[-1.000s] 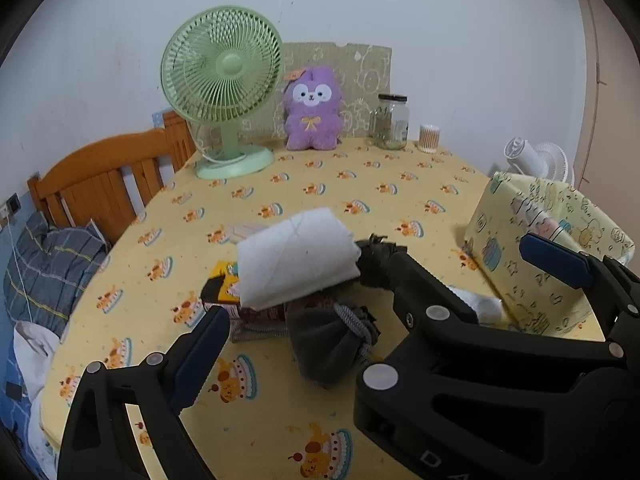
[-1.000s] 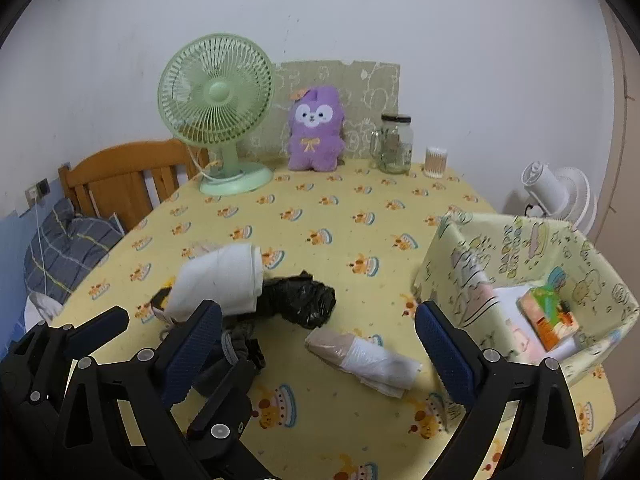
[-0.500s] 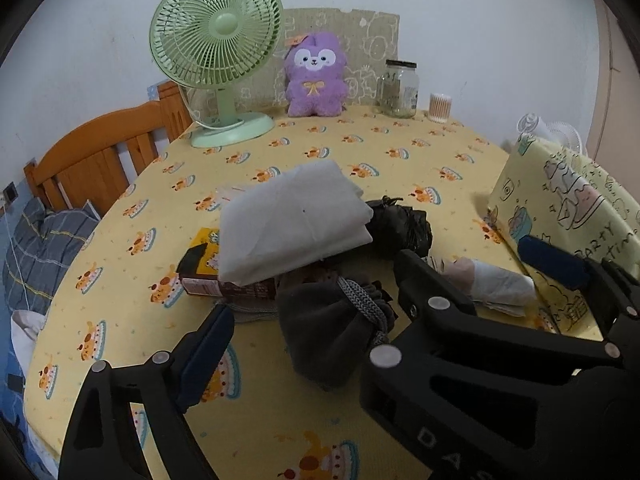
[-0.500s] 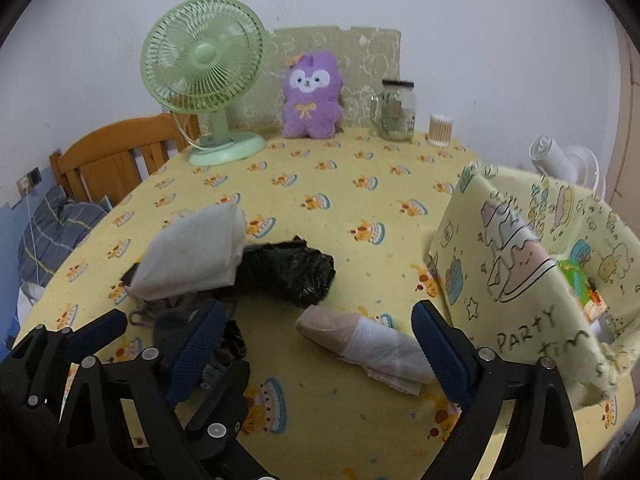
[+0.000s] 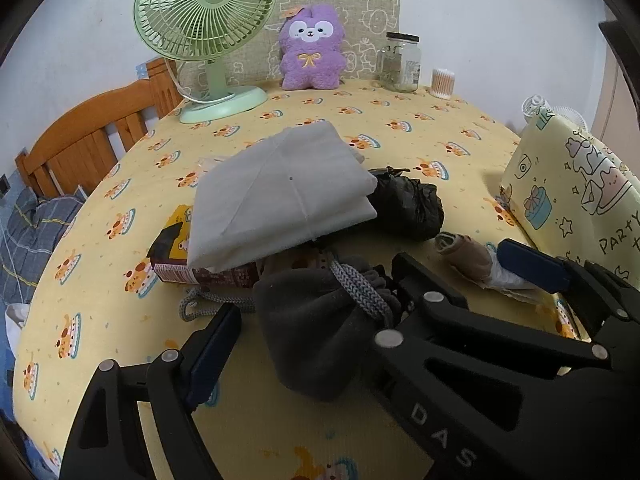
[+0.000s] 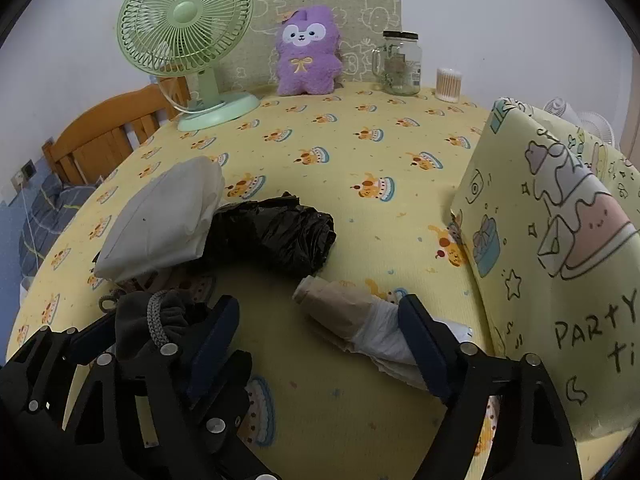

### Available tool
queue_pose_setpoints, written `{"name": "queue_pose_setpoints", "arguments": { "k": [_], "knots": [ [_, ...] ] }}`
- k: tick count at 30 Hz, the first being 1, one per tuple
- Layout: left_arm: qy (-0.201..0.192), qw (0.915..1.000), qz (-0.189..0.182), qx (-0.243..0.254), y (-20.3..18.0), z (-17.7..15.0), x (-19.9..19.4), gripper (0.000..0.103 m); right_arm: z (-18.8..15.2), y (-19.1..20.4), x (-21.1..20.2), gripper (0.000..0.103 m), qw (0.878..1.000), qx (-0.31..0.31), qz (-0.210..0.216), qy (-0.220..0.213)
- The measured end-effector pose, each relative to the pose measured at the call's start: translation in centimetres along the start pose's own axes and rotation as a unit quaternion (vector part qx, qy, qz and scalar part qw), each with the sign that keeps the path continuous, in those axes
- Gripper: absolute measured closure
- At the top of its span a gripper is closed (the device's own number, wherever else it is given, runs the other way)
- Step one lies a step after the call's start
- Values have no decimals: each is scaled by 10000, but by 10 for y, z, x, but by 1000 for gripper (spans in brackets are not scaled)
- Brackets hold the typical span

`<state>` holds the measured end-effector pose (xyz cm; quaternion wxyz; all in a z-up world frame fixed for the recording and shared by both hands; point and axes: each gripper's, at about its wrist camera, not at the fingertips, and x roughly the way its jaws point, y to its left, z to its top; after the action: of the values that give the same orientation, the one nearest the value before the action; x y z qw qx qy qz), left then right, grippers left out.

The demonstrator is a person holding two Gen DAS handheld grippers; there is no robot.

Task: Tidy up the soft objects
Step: 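Grasp the dark grey drawstring pouch with the left gripper, then lift the grey drawstring pouch with the left gripper while the right lifts the rolled sock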

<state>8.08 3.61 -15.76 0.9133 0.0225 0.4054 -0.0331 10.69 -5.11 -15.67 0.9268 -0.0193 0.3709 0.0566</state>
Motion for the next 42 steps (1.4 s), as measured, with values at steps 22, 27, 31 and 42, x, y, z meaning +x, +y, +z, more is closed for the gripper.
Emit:
{"name": "queue_pose_setpoints", "arguments": {
  "k": [22,27,31,42],
  "knots": [
    [-85,9996,-256,2,-1,1,-5,42,1,-1,-5,79,9998,9,172,90],
    [-61,9996,-268,-38,-1,-1,-10,44,1,0,-9,82,9996,3,255,131],
    [-111,9996,-245,-40,0,-1,-17,44,0,2,-16,82,9996,30,265,83],
    [-348,9993,-133,39,-3,5,-44,44,5,2,-45,82,9994,126,261,-169]
  ]
}}
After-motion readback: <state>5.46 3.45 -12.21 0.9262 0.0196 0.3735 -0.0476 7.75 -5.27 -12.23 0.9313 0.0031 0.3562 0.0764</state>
